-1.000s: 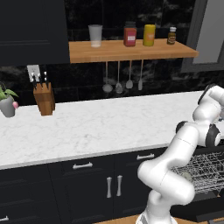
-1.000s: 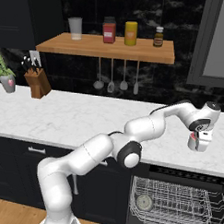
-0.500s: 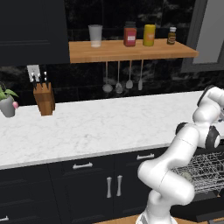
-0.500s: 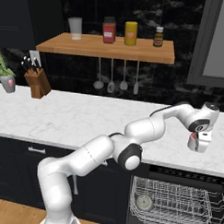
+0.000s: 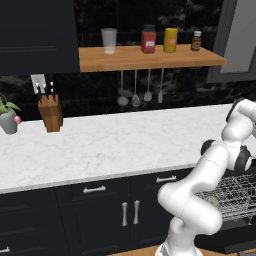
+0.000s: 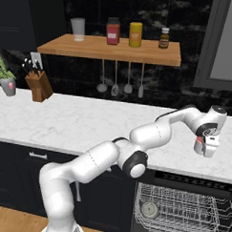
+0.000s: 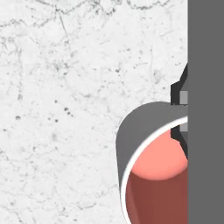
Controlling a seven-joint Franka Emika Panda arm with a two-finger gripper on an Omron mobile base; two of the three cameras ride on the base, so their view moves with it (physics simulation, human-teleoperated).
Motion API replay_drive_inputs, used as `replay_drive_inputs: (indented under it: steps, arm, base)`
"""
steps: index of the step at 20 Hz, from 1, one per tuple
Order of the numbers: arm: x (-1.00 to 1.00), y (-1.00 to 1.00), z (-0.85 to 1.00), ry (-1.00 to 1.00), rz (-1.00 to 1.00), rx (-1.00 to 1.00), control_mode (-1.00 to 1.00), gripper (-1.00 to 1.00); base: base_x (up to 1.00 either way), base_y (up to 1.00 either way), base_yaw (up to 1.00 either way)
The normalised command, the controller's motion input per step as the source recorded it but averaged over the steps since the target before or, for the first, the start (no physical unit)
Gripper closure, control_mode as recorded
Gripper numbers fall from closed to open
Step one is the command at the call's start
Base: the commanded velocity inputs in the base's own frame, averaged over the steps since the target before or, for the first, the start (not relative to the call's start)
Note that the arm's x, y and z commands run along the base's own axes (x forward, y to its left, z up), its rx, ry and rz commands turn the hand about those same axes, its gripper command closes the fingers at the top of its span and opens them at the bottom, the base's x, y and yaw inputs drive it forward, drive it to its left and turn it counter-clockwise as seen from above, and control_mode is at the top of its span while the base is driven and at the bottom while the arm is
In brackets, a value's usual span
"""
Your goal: Pick up the cup and bowl from the counter, place them in the dishwasher, and close the dishwasher door.
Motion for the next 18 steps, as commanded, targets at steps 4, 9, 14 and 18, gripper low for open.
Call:
replay_drive_inputs:
  steps: [4, 9, 14, 18]
  arm:
    - [0.00, 0.00, 0.00, 0.00, 0.00, 0.00, -1.00, 1.00]
    - [-0.59, 0.01, 0.00, -0.17, 0.01, 0.00, -1.00, 1.00]
    - [-0.98, 0.20, 0.00, -0.29, 0.10, 0.00, -1.00, 1.00]
    - [-1.00, 0.46, 0.00, -0.33, 0.17, -0.04, -1.00, 1.00]
  base:
    - [0.00, 0.00, 0.00]
    - [0.00, 0.00, 0.00]
    - [0.00, 0.00, 0.00]
    - [0.00, 0.00, 0.00]
